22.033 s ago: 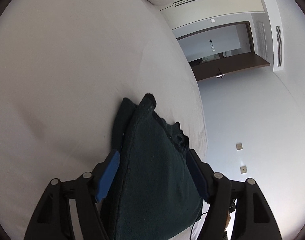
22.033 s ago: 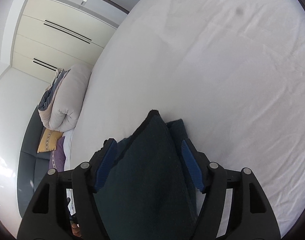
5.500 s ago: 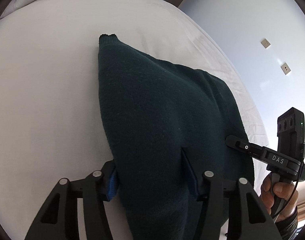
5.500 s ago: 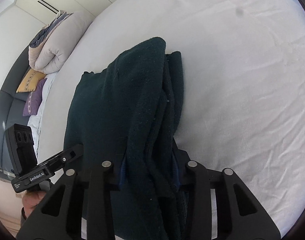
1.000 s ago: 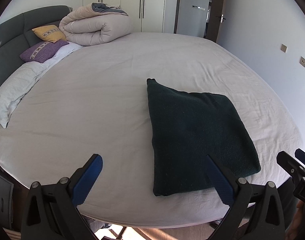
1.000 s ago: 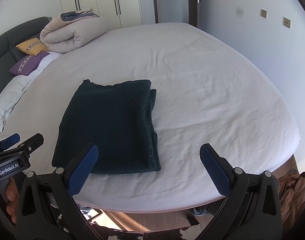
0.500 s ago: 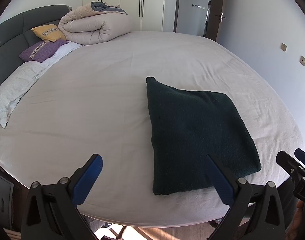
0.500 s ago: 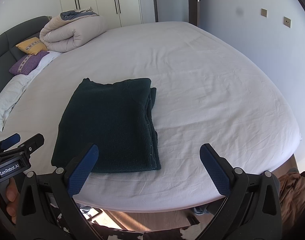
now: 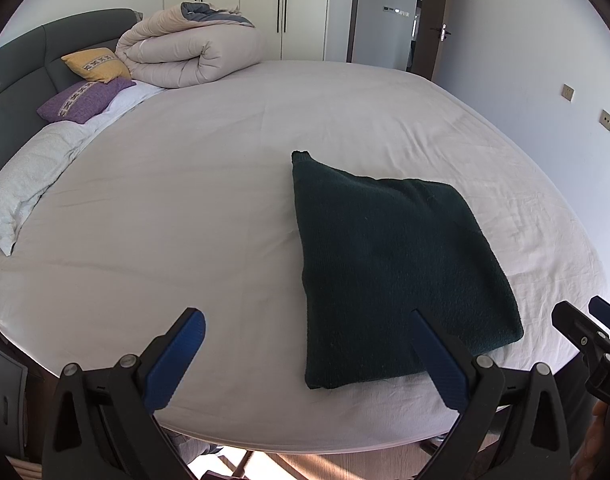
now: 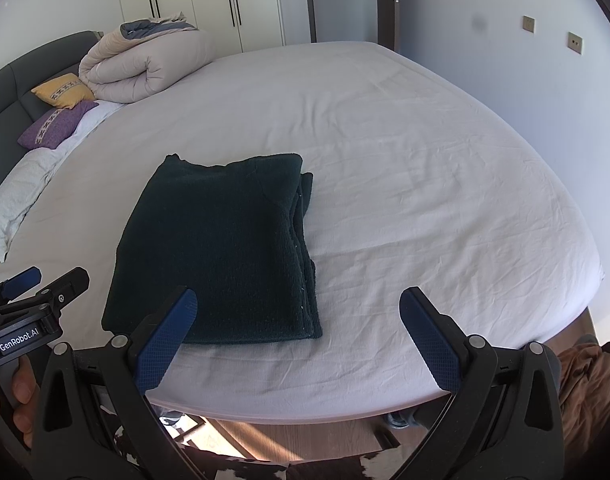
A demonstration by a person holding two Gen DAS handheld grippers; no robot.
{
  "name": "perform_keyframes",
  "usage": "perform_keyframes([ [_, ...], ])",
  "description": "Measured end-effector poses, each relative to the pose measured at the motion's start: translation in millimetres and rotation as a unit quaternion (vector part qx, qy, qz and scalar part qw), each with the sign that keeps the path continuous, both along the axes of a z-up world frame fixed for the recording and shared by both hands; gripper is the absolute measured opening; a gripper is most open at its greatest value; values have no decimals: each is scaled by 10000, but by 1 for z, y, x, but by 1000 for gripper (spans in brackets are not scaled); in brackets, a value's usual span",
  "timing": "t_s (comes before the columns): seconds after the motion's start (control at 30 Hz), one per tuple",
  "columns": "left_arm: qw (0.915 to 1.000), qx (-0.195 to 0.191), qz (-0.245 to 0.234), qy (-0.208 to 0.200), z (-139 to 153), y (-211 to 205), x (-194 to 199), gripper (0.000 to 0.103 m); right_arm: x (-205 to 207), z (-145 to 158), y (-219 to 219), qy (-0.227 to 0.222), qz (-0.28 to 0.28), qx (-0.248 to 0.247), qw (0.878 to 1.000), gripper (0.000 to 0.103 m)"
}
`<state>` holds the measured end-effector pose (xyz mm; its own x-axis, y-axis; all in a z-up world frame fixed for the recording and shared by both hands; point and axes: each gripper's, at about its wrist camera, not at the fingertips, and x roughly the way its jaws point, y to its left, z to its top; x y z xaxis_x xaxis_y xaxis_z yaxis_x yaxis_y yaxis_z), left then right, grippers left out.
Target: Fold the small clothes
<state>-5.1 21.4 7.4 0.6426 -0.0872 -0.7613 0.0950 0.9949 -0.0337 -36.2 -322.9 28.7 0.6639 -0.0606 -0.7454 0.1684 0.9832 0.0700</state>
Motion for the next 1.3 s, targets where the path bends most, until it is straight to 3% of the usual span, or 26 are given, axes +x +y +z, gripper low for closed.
perform_keyframes([
  [1.3, 10000, 9, -3, 49, -4, 0, 0, 103, 1, -7, -1, 72, 18, 46, 10000, 103],
])
